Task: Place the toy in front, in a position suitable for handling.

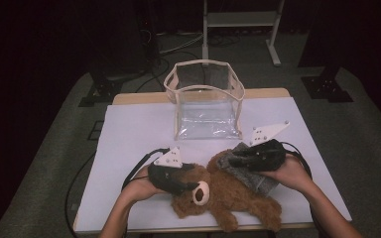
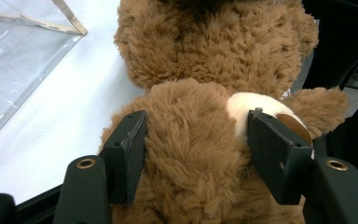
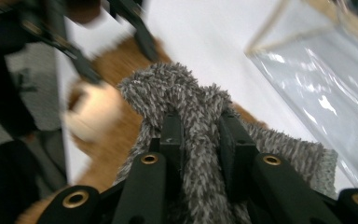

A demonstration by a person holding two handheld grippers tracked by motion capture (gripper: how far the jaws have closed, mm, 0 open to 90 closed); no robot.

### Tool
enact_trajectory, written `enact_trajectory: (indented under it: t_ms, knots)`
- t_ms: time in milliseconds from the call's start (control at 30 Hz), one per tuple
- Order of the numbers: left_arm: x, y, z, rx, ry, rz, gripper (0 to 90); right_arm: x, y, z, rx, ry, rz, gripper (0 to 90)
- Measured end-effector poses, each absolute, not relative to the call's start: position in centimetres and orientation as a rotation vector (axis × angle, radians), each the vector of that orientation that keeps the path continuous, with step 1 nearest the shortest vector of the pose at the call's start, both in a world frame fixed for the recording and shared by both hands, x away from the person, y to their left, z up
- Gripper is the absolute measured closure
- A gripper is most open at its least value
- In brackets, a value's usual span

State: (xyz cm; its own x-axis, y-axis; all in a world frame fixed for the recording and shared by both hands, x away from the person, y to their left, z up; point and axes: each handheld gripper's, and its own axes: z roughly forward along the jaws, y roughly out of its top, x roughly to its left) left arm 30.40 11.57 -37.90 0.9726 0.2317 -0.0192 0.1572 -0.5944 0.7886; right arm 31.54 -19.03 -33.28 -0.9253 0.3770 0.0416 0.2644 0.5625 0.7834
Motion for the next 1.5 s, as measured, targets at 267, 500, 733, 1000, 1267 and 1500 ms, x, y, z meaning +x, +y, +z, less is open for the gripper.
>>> enact_trajectory:
  t_ms: [267,500,733,1000,1267,1500]
  knots:
    - [30.3,11.4,-37.8,2.224,0.258,0.113,38.9,31.8,-14.0,-33.0,0.386,2.724,1.199,73.0]
    - [30.4,11.7,-37.9,2.212,0.263,0.103,39.1,34.1,-14.4,-36.0,0.496,2.767,1.118,73.1]
    - [30.3,11.6,-37.9,2.216,0.26,0.111,39.0,33.3,-19.9,-36.1,0.664,2.687,1.205,73.1]
    - [30.6,11.6,-38.0,2.21,0.268,0.104,39.0,31.0,-22.6,-35.3,0.68,2.63,1.317,73.0]
    - [30.7,11.8,-37.9,2.21,0.261,0.114,38.7,28.9,-19.2,-35.8,0.525,2.676,1.314,73.0]
    - [30.1,13.1,-36.2,2.234,0.201,0.224,33.8,29.9,-20.2,-36.9,0.6,2.637,1.355,73.1]
